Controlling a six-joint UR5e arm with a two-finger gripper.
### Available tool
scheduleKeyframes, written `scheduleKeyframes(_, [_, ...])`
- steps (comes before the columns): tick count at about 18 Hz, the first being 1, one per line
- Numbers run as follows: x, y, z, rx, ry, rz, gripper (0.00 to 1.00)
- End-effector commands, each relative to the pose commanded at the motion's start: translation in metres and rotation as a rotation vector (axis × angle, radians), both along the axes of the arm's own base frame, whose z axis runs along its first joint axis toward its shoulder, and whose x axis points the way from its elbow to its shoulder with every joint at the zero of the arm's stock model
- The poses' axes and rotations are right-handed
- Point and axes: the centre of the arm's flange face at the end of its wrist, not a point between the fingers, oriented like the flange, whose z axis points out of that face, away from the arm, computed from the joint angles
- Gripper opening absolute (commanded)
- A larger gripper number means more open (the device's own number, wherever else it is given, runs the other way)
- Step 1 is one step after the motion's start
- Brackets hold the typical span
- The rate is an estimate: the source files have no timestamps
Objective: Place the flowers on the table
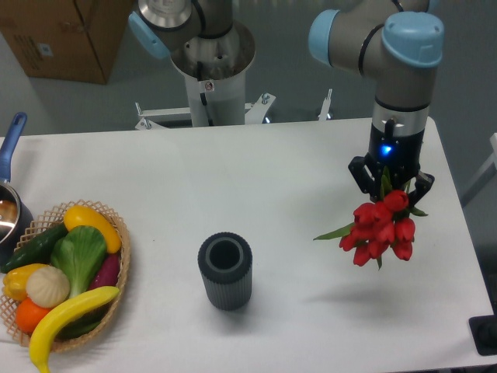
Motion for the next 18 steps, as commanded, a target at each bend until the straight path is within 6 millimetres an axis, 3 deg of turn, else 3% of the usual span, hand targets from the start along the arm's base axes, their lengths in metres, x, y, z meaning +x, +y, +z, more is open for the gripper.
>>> scheduleKeyframes(3, [0.001, 0.005, -0.012, -0.043, -0.004, -0.002, 0.00])
scheduleKeyframes(7, [0.025, 0.008, -0.057, -0.100, -0.067, -0.006, 0.00])
scheduleKeyframes(11, [0.041, 0.021, -0.086, -0.137, -0.124, 0.062, 0.02])
scheduleKeyframes(12, [0.042, 0.023, -0.091, -0.141, -0.130, 0.058, 0.11])
scheduleKeyframes(13, [0.043, 0.024, -0.092, -0.142, -0.131, 0.056, 0.47])
scheduleKeyframes(14, [0.044, 0.023, -0.095, -0.144, -0.134, 0.056, 0.99])
scheduleKeyframes(18, [0.044, 0.023, -0.094, -0.142, -0.131, 0.050, 1.00])
